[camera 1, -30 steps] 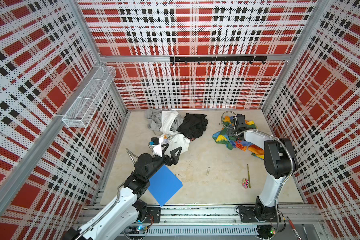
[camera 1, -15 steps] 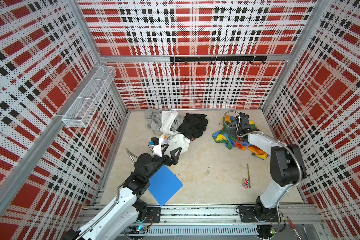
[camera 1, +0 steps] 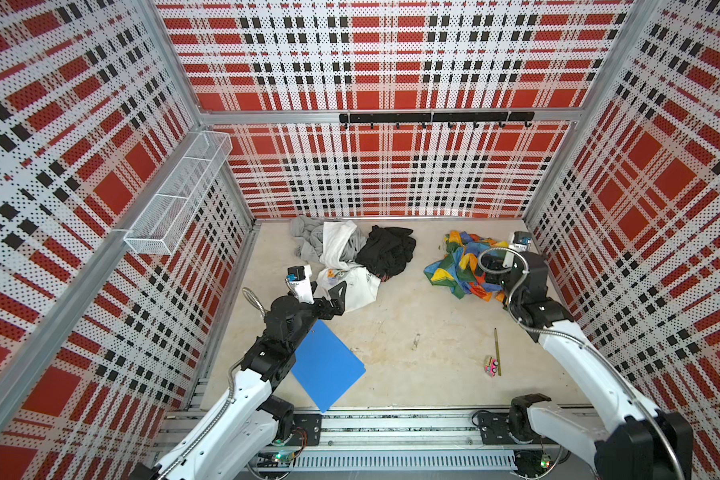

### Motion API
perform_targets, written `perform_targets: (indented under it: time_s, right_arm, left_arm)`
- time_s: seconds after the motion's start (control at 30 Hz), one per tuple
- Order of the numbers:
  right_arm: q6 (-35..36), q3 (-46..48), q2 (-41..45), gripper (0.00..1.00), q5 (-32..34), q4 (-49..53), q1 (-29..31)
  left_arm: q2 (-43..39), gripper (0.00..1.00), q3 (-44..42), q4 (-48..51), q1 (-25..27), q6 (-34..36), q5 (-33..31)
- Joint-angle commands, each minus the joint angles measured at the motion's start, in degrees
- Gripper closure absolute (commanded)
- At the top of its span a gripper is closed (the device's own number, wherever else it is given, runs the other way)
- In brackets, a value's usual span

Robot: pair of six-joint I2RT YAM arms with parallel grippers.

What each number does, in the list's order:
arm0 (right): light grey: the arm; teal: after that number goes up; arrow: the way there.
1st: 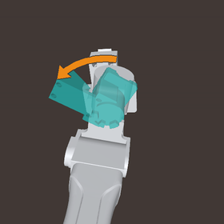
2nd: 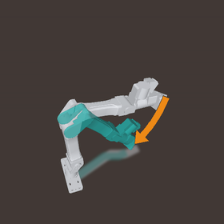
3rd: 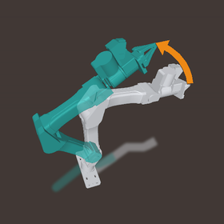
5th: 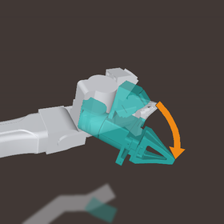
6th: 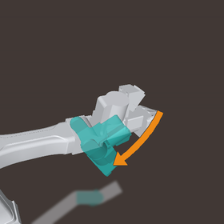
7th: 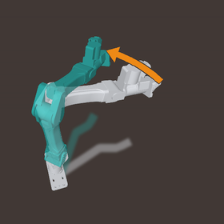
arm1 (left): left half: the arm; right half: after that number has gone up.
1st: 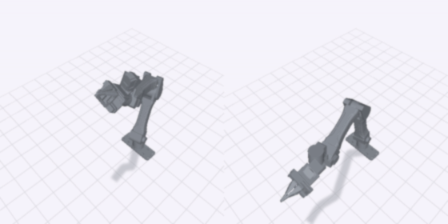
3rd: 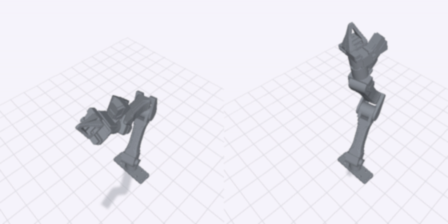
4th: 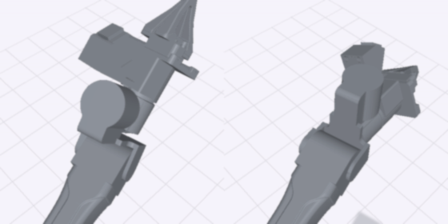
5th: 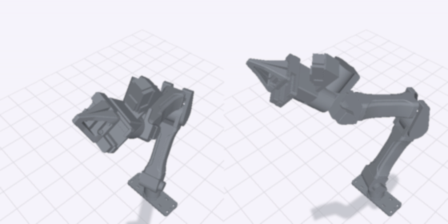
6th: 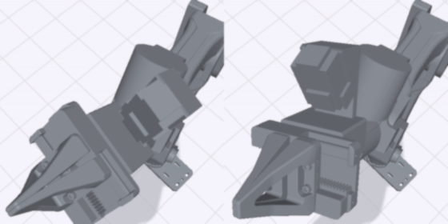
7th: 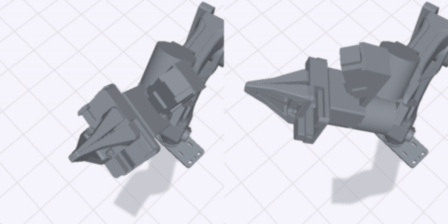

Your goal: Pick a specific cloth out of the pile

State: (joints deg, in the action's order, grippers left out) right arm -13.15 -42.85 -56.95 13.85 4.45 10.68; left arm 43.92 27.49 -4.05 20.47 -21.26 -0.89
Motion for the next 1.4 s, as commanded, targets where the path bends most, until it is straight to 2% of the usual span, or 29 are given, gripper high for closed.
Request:
perform_targets:
  time_s: [0.0,0.13,0.23,0.37,0.57,0.73,0.9,1.13,1.37]
  right_arm:
    - [1.6,4.7,6.1,0.00,2.0,-4.5,0.0]
    - [2.7,10.5,12.1,0.00,3.3,-8.9,0.0]
    - [2.6,12.8,14.2,0.00,4.5,-11.1,0.0]
    - [4.0,16.0,14.5,0.00,8.4,-15.0,0.0]
    - [7.7,19.5,14.7,0.00,7.0,-20.2,-0.3]
    - [8.6,19.8,13.6,0.00,5.5,-21.1,-2.0]
    - [9.2,21.7,12.1,0.00,4.5,-23.5,-4.4]
    - [9.8,25.0,7.3,0.00,2.9,-30.4,-6.1]
    - [10.2,26.1,0.2,0.00,3.3,-37.1,-6.4]
  left_arm:
    - [1.4,0.01,1.5,0.3,-2.4,-0.3,-1.2]
    - [3.9,0.01,1.2,-2.0,-5.4,1.1,-1.8]
    - [5.7,0.01,2.2,-1.6,-8.3,1.4,-4.9]
    - [7.4,0.01,1.8,-4.4,-12.0,6.5,-7.9]
    - [9.4,0.01,-2.3,-15.5,-14.1,14.6,-9.1]
    - [15.2,0.01,-4.9,-24.0,-17.3,17.1,-7.6]
    - [23.0,0.01,-8.5,-38.7,-17.4,20.5,-7.2]
    - [31.8,0.01,-8.7,-46.7,-17.2,24.0,-7.3]
    - [41.1,0.01,-9.8,-56.8,-17.7,23.4,-5.4]
